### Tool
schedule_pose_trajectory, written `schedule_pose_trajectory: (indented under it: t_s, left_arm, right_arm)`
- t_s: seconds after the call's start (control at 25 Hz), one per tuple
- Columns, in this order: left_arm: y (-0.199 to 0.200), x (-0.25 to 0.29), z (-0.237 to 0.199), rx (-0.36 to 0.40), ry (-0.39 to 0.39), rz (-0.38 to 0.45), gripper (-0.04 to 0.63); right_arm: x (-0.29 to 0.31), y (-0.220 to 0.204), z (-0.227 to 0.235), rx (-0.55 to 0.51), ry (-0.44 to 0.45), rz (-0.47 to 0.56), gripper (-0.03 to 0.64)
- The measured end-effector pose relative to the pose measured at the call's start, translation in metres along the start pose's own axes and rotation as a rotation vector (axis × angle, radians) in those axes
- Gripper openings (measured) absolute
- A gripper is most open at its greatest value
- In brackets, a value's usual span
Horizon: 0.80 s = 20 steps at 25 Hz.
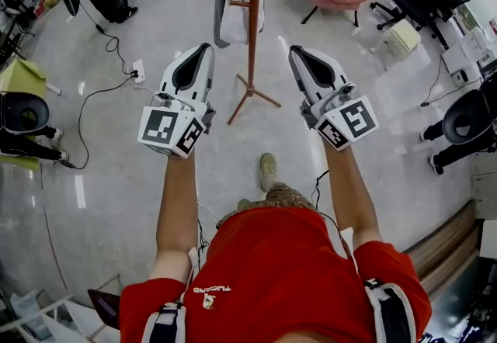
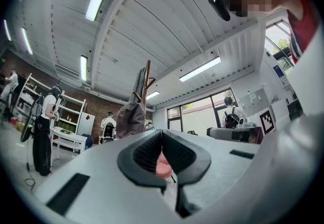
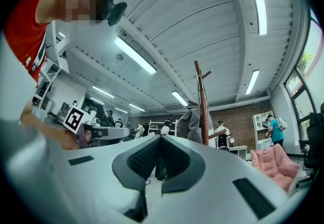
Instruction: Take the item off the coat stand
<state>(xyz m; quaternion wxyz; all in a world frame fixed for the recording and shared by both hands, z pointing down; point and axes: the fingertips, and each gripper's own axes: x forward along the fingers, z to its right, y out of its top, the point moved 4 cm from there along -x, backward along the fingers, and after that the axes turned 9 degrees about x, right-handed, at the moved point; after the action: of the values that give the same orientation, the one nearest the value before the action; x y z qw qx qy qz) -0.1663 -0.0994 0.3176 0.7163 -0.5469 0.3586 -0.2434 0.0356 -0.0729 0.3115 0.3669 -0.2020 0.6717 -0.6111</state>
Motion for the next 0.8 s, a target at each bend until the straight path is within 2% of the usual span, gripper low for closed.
schedule_pose_trajectory:
  t_s: [0.28, 0.48, 0.68, 0.8]
  left_arm:
    - [-0.014, 0.046, -0.033, -0.016, 0.034, 0.002, 0.015]
    - [-0.026, 0.090, -0.059, -0.030, 0.060, -0.001, 0.129]
    - [-0.039, 0.133, -0.089, -0.053, 0.087, -0.022, 0.211]
    - [-0.048, 0.153, -0.106, -0.062, 0.104, -0.035, 0.237]
  right_arm:
    - [0.036, -0.001, 0.046, -0.009, 0.048, 0.039, 0.023]
    - [0.061, -0.006, 0.087, -0.016, 0.097, 0.046, 0.023]
    - [0.080, -0.008, 0.124, -0.003, 0.147, 0.041, 0.023]
    - [0.087, -0.016, 0.141, -0.002, 0.182, 0.028, 0.023]
